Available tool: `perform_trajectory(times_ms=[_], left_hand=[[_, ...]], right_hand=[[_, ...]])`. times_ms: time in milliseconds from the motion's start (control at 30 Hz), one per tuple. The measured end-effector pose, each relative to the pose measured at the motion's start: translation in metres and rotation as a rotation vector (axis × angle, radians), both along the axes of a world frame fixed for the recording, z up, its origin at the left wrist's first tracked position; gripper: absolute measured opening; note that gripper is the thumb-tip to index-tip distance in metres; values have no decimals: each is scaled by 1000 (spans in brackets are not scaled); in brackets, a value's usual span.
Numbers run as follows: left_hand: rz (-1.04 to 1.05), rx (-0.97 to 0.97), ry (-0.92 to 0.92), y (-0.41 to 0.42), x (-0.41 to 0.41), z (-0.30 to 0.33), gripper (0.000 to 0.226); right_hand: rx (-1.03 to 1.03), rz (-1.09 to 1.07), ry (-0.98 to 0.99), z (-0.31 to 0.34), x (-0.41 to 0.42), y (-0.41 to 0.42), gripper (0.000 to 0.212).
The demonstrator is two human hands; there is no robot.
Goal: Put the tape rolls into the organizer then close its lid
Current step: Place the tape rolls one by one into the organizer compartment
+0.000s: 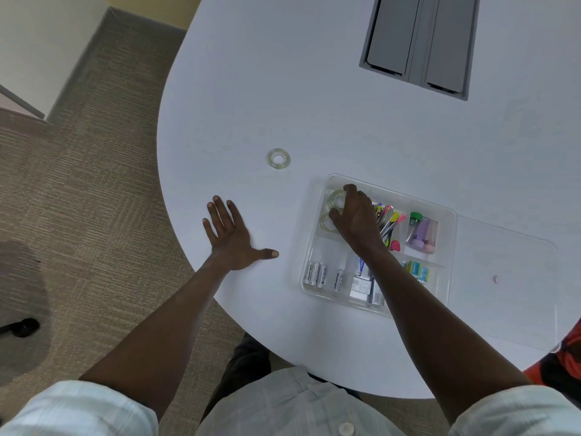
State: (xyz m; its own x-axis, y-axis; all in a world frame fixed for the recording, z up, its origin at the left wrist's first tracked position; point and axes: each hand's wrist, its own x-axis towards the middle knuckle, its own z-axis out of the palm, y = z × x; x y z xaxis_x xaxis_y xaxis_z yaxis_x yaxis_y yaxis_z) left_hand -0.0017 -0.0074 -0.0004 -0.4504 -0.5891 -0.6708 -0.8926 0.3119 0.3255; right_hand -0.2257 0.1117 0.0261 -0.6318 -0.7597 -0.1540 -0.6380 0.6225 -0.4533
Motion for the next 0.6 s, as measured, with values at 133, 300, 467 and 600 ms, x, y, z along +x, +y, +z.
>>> perform_trajectory(times_ms=[133, 300, 467, 600], left_hand=[[-4, 6, -5, -1, 0, 0, 165], [-5, 9, -2, -1, -1, -2, 165], [-6, 3, 10, -2, 0, -3, 163], [-8, -2, 10, -1, 0, -3, 162]], right_hand=[[-78, -37, 142, 9, 5, -2, 32], [-271, -16, 210, 24, 5, -30, 22], [-207, 201, 150, 18, 2, -78, 35], [66, 427, 73, 4, 2, -106, 67]])
